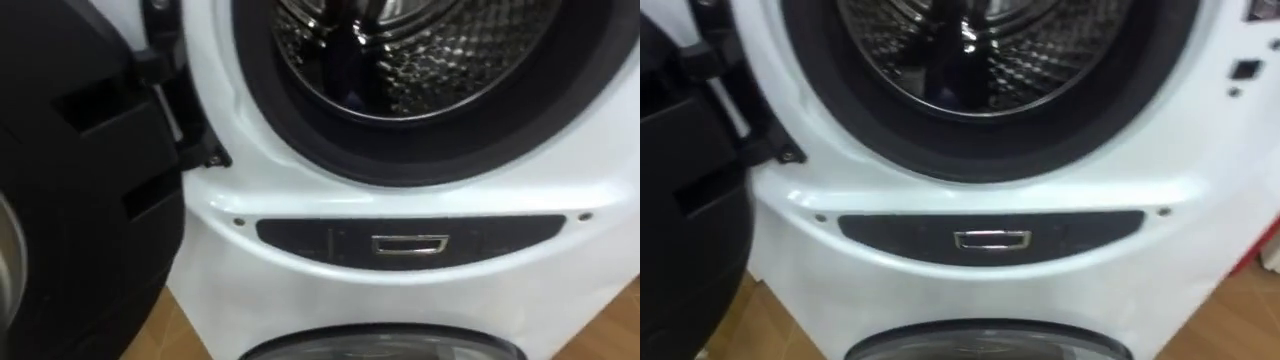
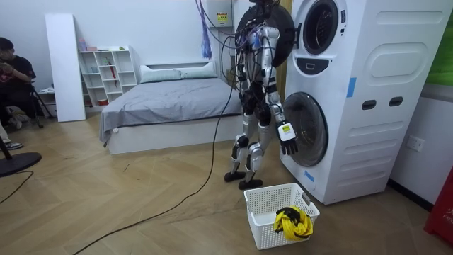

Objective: Pick clothes from washing machine

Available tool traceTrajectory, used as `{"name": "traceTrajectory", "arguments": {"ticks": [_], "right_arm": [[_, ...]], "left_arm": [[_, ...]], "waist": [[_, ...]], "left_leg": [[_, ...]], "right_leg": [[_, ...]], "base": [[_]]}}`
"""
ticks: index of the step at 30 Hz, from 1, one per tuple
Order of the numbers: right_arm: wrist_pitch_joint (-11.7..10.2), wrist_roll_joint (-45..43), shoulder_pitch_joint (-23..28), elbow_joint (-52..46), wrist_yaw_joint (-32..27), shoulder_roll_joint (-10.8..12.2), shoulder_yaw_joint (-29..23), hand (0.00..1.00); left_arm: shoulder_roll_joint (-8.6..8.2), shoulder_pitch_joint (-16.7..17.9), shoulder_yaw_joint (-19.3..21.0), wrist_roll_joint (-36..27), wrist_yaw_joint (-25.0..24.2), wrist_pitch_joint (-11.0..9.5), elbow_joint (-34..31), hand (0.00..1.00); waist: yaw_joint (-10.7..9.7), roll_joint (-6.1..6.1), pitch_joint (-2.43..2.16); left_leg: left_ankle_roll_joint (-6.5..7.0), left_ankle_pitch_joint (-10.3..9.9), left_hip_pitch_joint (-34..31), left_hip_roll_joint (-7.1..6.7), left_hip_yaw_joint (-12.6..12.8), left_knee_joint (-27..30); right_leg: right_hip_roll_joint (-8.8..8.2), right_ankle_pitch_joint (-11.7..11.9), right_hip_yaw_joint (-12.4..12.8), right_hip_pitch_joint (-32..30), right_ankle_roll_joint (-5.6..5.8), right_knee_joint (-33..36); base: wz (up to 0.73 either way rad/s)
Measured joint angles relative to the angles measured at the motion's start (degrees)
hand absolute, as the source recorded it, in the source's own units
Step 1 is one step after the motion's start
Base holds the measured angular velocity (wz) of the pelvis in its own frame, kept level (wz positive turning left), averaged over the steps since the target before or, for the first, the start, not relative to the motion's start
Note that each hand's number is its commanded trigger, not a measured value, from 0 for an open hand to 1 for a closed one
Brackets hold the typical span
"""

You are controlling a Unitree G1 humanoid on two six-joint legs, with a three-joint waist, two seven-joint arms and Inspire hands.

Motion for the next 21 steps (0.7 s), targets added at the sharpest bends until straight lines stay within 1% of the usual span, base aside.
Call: {"name": "traceTrajectory", "arguments": {"ticks": [1, 3, 5, 8, 11, 12, 13, 14, 15, 17, 18, 19, 20, 21], "right_arm": [[0.1, 0.0, 0.0, 0.1, 1.2, 0.3, 0.1, 0.00], [0.1, -0.4, -0.1, 0.5, 2.8, 0.6, 0.9, 0.00], [0.1, -1.0, -0.4, 0.6, 4.2, 0.8, 2.0, 0.00], [0.1, -1.6, -0.4, 0.6, 5.7, 1.2, 2.1, 0.00], [0.1, -2.4, -0.5, 0.6, 7.1, 1.5, 2.1, 0.00], [0.1, -2.4, -0.8, 0.6, 7.6, 1.5, 2.1, 0.00], [0.0, -2.4, -0.8, 0.6, 8.1, 1.5, 2.1, 0.00], [0.0, -2.4, -0.9, 0.6, 8.4, 1.4, 2.1, 0.00], [0.0, -2.5, -1.0, 0.7, 8.9, 1.4, 2.1, 0.00], [0.0, -3.0, -0.9, 0.7, 9.6, 1.5, 2.1, 0.00], [0.0, -3.8, -0.9, 0.5, 10.0, 1.4, 2.1, 0.00], [0.0, -4.5, -0.9, 0.3, 10.3, 1.3, 2.0, 0.00], [0.0, -4.8, -0.9, 0.2, 10.4, 1.2, 2.0, 0.00], [0.0, -5.9, -0.9, 0.1, 10.8, 1.1, 1.8, 0.00]], "left_arm": [[-0.48, -0.2, 0.0, 0.3, -0.1, 0.0, 0.0, 0.00], [-0.78, -0.2, 0.5, 0.7, -0.2, 0.1, 0.0, 0.00], [-0.79, 0.0, 0.8, 0.7, -0.2, 0.4, 0.0, 0.00], [-0.99, 0.2, 0.9, 0.7, -0.3, 0.5, 0.0, 0.00], [-1.09, 0.3, 1.7, 0.7, -0.2, 0.6, 0.0, 0.00], [-1.09, 0.4, 1.8, 0.7, -0.2, 0.6, 0.0, 0.00], [-1.09, 0.5, 1.8, 0.7, -0.2, 0.6, 0.0, 0.00], [-1.08, 0.5, 1.9, 0.7, -0.2, 0.6, 0.0, 0.00], [-1.07, 0.5, 2.4, 0.7, -0.2, 0.6, 0.0, 0.00], [-1.04, 0.6, 2.9, 0.8, -0.2, 0.6, 0.0, 0.00], [-1.00, 0.8, 2.9, 0.9, -0.2, 0.7, -0.2, 0.00], [-0.97, 0.8, 2.9, 1.4, -0.2, 0.7, -0.3, 0.00], [-0.90, 0.7, 3.0, 1.6, -0.1, 0.8, -0.4, 0.00], [-0.71, 0.7, 3.2, 2.0, -0.1, 1.1, -0.9, 0.00]], "waist": [[0.1, 0.03, 0.02], [0.5, -0.07, -0.04], [0.9, -0.20, 0.20], [1.5, -0.21, 0.16], [1.7, -0.52, 0.15], [1.8, -0.64, 0.28], [1.8, -0.61, 0.44], [1.8, -0.62, 0.45], [1.9, -0.68, 0.56], [2.1, -0.79, 0.61], [2.3, -0.78, 0.54], [2.5, -0.56, 0.46], [2.8, -0.53, 0.37], [3.2, -0.66, 0.30]], "left_leg": [[0.04, -0.3, 0.0, 0.04, 0.0, 0.0], [0.00, -0.4, 0.2, 0.00, 0.1, 0.0], [0.06, -0.6, 0.6, -0.04, 0.0, 0.0], [0.19, -1.1, 0.9, -0.04, 0.0, 0.1], [0.18, -1.2, 1.0, -0.28, 0.0, 0.1], [0.22, -1.2, 1.2, -0.35, 0.1, 0.1], [0.55, -1.4, 1.6, -0.37, 0.2, 0.1], [0.75, -1.5, 1.6, -0.40, 0.2, 0.1], [0.85, -1.7, 1.6, -0.49, 0.1, 0.2], [0.85, -1.8, 1.4, -0.56, 0.2, 1.0], [0.95, -2.2, 0.8, -0.54, 0.2, 2.6], [0.69, -3.4, -0.7, -0.10, 0.3, 5.8], [0.62, -4.0, -1.7, 0.08, 0.3, 8.0], [0.04, -4.6, -4.4, 0.45, 0.3, 13.6]], "right_leg": [[-0.02, 0.0, -0.5, 0.1, -0.03, 0.0], [-0.09, 0.1, -0.6, 0.2, -0.23, 0.1], [-0.14, 0.3, -0.6, 0.8, -0.52, 0.1], [-0.16, 0.4, -0.8, 1.3, -0.73, 0.0], [-0.40, 0.5, -1.0, 1.5, -0.91, -0.1], [-0.49, 0.5, -1.0, 1.8, -0.91, -0.1], [-0.50, 0.4, -0.9, 2.1, -0.98, -0.1], [-0.50, 0.3, -0.9, 2.2, -1.13, -0.1], [-0.57, 0.1, -0.9, 2.2, -1.49, -0.1], [-0.65, 0.2, -0.6, 1.9, -1.56, 0.0], [-0.70, 0.0, -0.4, 1.8, -1.65, 0.1], [-0.58, -0.1, -0.5, 1.5, -1.81, 0.5], [-0.55, -0.3, -0.5, 1.0, -1.90, 1.1], [-0.72, -0.4, -0.7, 0.4, -2.00, 2.4]], "base": [[0.25], [0.08], [-0.05], [0.03], [0.00], [0.00], [0.00], [0.00], [0.00], [-0.04], [-0.11], [-0.12], [-0.08], [-0.12]]}}
